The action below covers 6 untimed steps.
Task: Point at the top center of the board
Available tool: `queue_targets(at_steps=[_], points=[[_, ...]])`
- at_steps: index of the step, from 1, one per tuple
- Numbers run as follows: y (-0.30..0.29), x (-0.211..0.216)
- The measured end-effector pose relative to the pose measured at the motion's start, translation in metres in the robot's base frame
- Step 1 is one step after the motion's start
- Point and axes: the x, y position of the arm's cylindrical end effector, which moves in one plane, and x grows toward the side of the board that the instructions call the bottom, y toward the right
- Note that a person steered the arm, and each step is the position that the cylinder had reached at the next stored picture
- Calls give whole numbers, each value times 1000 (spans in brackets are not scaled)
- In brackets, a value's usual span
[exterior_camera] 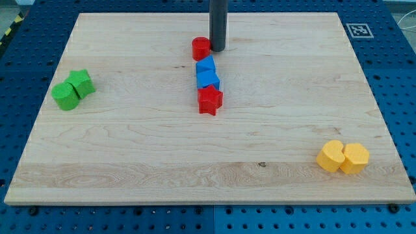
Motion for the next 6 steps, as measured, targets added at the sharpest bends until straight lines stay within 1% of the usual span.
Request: queue_targets(at_steps=[1, 2, 3, 6], points=[[0, -23], [-6, -55], [-19, -66], [-42, -64]])
